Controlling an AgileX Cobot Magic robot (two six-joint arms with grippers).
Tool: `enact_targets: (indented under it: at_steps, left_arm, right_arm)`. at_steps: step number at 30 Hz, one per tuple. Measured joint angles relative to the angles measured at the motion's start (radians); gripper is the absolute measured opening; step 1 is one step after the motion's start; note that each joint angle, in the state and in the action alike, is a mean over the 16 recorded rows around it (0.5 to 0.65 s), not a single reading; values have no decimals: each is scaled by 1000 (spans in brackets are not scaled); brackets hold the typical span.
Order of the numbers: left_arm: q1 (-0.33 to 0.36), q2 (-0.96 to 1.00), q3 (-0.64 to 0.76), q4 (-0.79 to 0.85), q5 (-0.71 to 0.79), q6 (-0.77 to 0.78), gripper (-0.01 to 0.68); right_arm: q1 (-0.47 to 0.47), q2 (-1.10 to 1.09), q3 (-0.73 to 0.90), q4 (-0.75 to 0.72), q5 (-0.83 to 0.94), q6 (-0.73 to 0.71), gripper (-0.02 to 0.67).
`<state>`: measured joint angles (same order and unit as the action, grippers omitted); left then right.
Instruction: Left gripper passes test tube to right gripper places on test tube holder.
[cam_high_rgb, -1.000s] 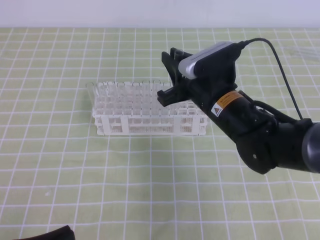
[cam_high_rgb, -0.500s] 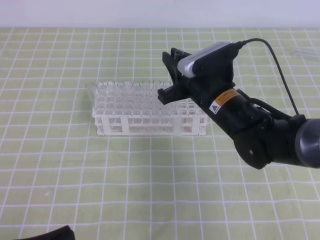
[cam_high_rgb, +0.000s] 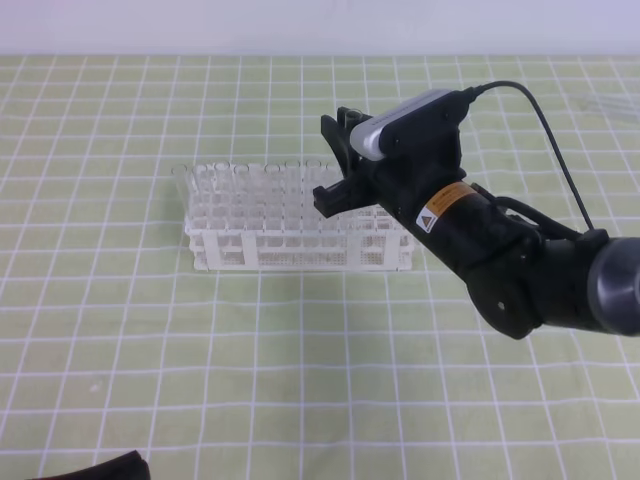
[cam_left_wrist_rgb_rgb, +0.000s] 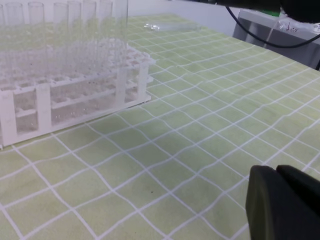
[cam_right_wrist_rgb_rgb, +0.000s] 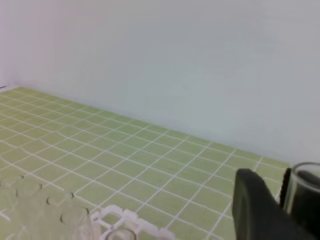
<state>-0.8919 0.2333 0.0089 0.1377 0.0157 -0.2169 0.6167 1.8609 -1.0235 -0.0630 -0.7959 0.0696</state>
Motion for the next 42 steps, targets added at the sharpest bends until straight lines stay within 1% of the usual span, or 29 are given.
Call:
enact_targets:
  at_steps: [23,42]
  left_arm:
    - [0,1,2,1,-3,0,-2]
    - [0,0,-1,1,3,0,-3]
  right_arm:
    - [-10,25,-3,-7,-45,3,87]
    - [-15,36,-37,-21,-16,3,87]
